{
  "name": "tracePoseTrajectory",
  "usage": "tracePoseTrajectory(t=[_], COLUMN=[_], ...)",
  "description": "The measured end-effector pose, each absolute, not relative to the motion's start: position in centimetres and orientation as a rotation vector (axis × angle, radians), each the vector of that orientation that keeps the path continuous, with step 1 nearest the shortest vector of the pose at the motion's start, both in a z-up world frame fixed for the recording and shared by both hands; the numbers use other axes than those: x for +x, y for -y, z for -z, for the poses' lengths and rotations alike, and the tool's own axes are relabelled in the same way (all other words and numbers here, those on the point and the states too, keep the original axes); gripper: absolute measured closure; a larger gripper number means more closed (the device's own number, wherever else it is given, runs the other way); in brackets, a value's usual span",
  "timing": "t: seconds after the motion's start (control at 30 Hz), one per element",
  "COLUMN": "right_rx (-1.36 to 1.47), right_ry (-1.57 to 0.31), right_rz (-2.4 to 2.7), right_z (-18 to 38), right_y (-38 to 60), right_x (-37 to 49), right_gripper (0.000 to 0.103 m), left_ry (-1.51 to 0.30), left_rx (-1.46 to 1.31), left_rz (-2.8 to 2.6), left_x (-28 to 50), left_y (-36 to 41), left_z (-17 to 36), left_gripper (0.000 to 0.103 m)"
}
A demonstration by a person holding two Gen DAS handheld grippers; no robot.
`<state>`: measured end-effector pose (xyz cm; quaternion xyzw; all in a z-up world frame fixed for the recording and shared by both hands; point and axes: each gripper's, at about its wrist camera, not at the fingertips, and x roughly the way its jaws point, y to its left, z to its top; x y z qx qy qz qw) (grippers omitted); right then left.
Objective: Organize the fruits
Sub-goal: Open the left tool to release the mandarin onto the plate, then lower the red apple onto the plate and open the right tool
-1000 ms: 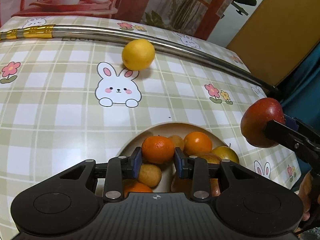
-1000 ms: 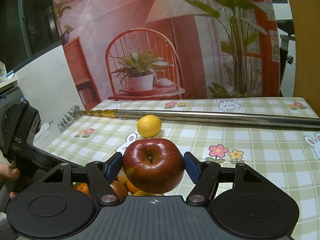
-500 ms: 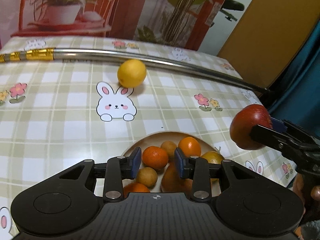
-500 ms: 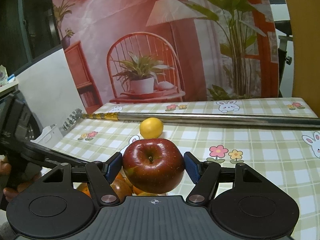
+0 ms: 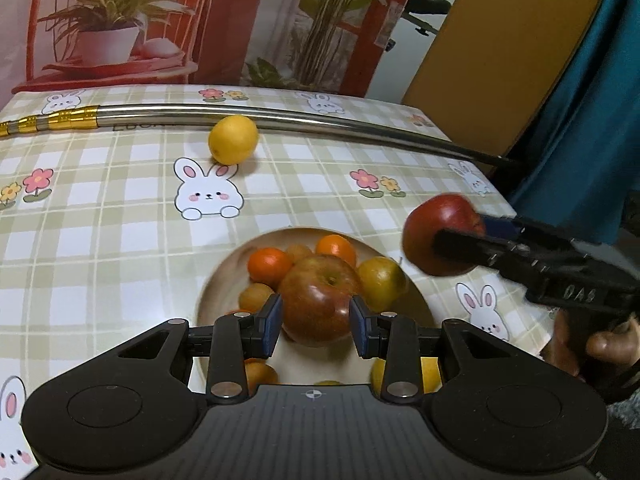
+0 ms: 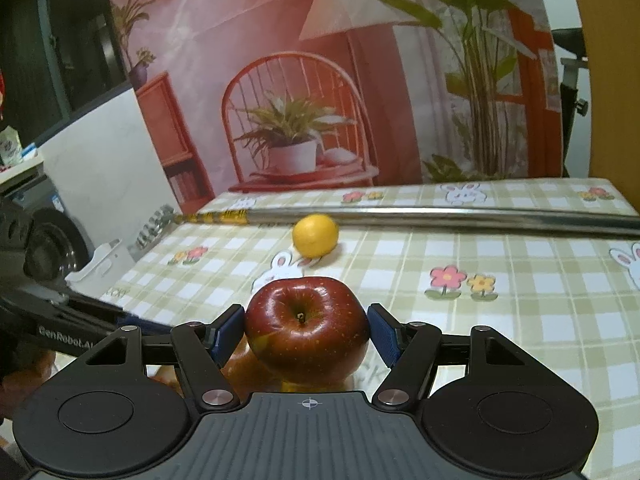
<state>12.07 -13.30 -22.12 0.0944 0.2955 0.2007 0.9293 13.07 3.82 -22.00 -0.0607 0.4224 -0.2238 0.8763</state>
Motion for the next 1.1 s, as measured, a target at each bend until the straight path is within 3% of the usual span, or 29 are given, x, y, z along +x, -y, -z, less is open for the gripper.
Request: tracePoseTrajectory(t=[0.63, 0.77, 0.87, 1.1], right_rx=[0.078, 0.064, 0.062, 0.064], right_ry=[-0.720, -0.732, -0.749, -0.787], right_rz=[-0.352, -0.367, -0.389, -0.415], right_z=[23.9, 23.6, 23.4, 23.3], right_y=[12.3, 11.5, 10.8, 9.8], right_x=[9.4, 9.1, 8.9, 9.3], right_gripper=[0.040, 0.040, 0.040, 0.040], left_ry=[-0.769, -0.731, -0.705, -0.675], left_rx=[-0.207, -0.215, -0.230, -0.245], left_rz=[0.291, 0.247, 0.225, 0.207], left_x=[8.4, 7.5, 6.9, 6.3], left_y=[-5.5, -6.1, -6.7, -7.2], left_z=[21.3, 20.8, 20.4, 20.2], left_gripper=[0.065, 0.062, 0.053, 0.052])
